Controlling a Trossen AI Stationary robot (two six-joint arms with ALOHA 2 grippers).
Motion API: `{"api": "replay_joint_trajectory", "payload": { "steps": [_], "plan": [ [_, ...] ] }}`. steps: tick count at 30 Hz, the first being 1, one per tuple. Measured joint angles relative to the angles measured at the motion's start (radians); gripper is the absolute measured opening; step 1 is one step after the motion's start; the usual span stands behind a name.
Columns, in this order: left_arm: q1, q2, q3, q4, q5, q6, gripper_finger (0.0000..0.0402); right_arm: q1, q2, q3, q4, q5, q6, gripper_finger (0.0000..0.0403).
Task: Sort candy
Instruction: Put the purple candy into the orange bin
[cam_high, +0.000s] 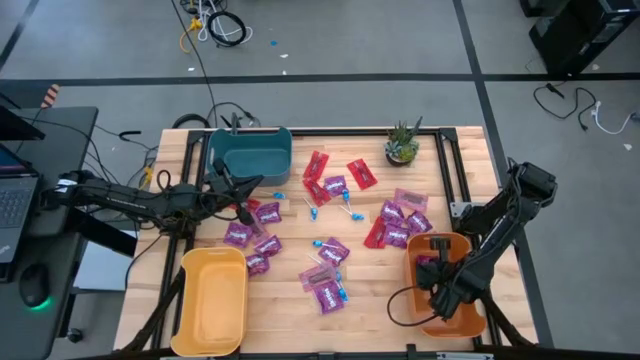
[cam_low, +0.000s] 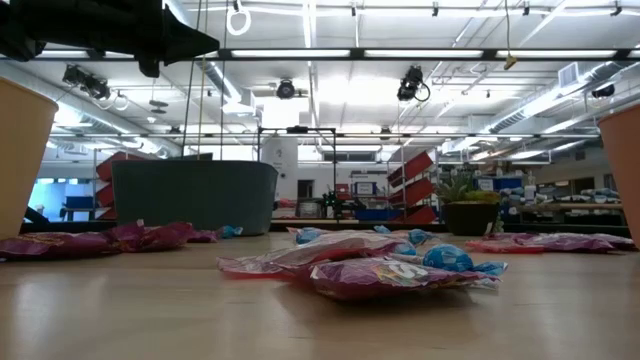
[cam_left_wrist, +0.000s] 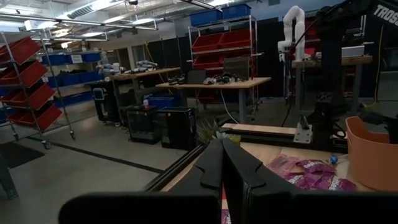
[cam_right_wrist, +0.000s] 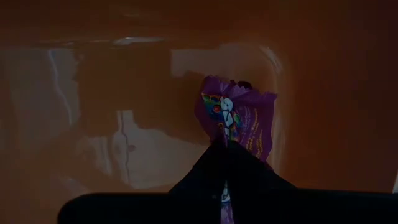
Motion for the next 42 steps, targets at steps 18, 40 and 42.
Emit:
{"api": "replay_joint_trajectory", "payload": {
  "steps": [18, 40, 42],
  "plan": [
    [0.0, 0.0, 0.0, 0.0, 0.0, 0.002, 0.0006, 0.0, -0.067, 0.085, -0.196, -0.084, 0.083, 0.0066],
    [0.0, 0.0, 0.0, 0.014, 0.023, -0.007, 0.0006, -0.332, -0.295, 0.386, -0.277, 0.251, -0.057, 0.0043],
    [0.0, 0.0, 0.0, 0.023, 0.023, -0.007, 0.0006, -0.431, -0.293, 0.386, -0.265, 0.265, -0.141, 0.0036]
  ]
}}
